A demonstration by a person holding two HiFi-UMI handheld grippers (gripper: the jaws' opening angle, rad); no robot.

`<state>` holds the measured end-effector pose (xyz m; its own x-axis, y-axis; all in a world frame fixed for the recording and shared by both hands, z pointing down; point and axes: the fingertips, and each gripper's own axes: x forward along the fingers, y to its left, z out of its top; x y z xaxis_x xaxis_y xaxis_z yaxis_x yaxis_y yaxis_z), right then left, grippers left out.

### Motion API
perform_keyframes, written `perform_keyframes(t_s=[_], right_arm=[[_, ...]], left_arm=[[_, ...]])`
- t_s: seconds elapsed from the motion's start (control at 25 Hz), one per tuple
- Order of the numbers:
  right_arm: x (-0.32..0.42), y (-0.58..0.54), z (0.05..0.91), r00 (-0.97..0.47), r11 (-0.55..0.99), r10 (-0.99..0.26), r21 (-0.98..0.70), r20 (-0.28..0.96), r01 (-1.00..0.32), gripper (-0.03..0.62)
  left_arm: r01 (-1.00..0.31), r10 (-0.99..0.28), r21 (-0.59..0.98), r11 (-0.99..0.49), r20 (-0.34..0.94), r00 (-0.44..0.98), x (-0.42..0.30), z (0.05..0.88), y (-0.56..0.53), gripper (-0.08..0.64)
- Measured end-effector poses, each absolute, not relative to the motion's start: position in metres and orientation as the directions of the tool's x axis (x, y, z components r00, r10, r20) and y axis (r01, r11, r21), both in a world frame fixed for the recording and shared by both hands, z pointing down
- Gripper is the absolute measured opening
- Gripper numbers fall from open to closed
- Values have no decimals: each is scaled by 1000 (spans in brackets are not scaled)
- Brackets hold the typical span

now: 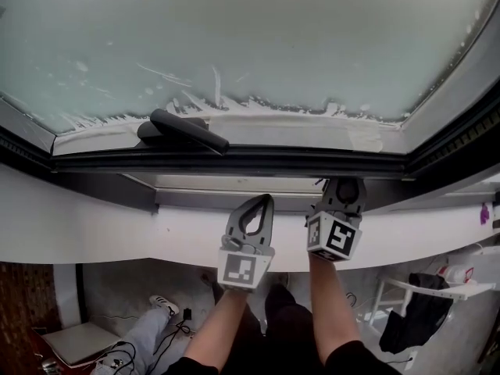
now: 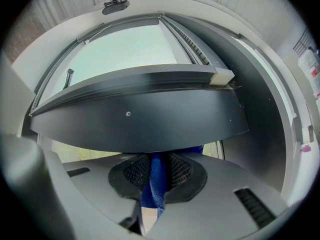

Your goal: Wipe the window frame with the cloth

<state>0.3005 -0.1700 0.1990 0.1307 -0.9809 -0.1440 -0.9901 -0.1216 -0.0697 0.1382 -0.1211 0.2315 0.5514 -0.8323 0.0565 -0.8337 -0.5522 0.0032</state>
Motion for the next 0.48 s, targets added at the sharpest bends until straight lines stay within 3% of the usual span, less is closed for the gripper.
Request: perform_keyframes(t_s=[0.48], right_arm=[[253,-175,196,45,-41,-985,-27,-167,-999,40]], left_arm=[[-860,-858,5,-511,55,510,105,231,-120,5]])
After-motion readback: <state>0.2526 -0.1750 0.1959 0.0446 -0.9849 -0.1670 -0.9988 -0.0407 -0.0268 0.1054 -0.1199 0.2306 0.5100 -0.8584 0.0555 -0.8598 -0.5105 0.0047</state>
